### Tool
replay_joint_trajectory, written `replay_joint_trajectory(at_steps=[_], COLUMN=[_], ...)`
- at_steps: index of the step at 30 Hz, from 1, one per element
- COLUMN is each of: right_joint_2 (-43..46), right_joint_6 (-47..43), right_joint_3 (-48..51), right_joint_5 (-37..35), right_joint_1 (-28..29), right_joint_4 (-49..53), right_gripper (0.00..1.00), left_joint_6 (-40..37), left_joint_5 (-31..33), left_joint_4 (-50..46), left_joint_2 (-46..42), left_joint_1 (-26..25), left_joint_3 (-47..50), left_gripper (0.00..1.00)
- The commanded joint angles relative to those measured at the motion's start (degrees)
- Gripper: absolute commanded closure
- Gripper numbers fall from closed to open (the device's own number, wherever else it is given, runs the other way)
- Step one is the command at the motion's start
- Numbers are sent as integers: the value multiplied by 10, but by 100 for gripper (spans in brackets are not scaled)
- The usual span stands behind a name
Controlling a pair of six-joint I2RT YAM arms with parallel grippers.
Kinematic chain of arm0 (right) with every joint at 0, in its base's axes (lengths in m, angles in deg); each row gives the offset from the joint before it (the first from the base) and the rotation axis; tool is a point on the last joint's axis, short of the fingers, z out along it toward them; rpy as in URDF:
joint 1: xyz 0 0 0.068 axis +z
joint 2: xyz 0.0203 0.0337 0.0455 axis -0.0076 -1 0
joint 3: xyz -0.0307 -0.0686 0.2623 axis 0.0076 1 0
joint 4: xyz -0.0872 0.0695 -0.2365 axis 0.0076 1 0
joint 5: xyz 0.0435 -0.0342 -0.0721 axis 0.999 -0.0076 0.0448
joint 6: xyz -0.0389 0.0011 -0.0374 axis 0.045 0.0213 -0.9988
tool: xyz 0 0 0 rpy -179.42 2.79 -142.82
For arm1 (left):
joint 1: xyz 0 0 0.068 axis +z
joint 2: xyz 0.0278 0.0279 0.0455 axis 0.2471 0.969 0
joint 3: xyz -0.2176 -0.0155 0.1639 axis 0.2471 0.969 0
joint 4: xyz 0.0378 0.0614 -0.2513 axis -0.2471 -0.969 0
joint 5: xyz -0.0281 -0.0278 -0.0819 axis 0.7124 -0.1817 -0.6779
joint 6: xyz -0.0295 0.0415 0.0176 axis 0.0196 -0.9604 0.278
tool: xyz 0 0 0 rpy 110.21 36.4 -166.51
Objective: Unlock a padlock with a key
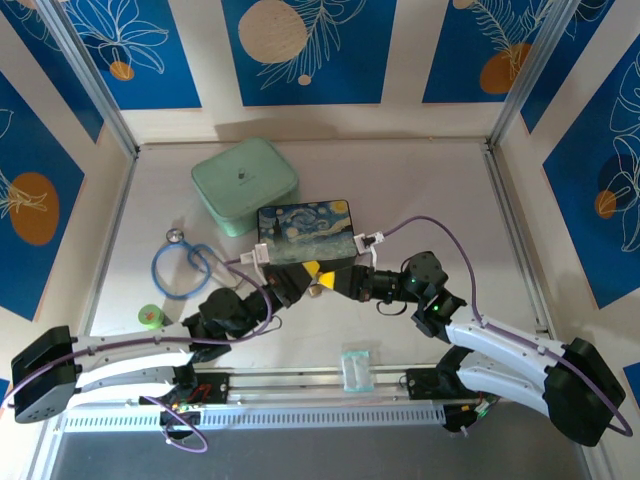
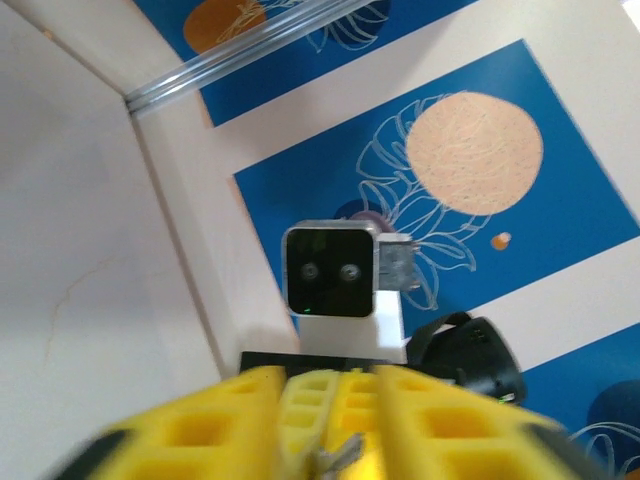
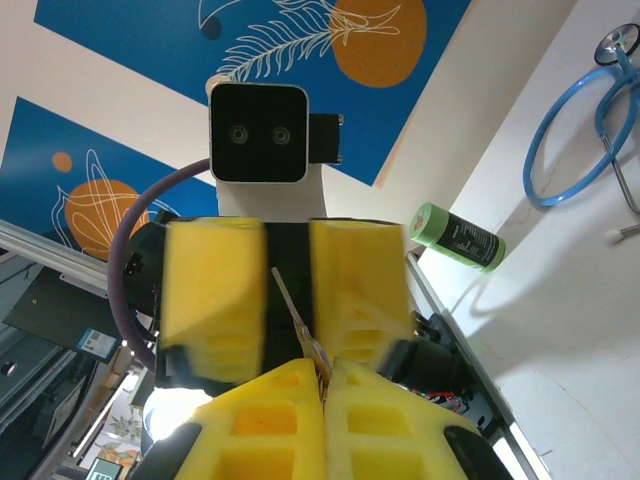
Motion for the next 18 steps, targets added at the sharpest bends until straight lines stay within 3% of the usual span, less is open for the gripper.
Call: replay_joint_trajectory(at_steps=[1,3,5,11,18], right_joint_2=[19,27,35,43,39], right_joint_6=[-18,-25,-35,-54,-72], right_joint_3=[0,2,0,-5,-33], right_joint_5=[-8,-15,-22,-44,-140], right_joint_1=[0,0,-1,-2,-6], right_joint_4=[15,39,74,171,370], right_gripper=[100,100,100,100,100], left_joint_6=[-3,-12,-14,-13,-33], left_joint_5=[25,38,56,96,161], left_joint_4=[-58,-115,-161,-231,-432], left_joint_2=[-19,-35,-50,-76,-61], left_joint_1=[4,4,4,4,4], left_joint_3=[-8,-20,-28,-25,-76], left_gripper=[35,20,11,14,14])
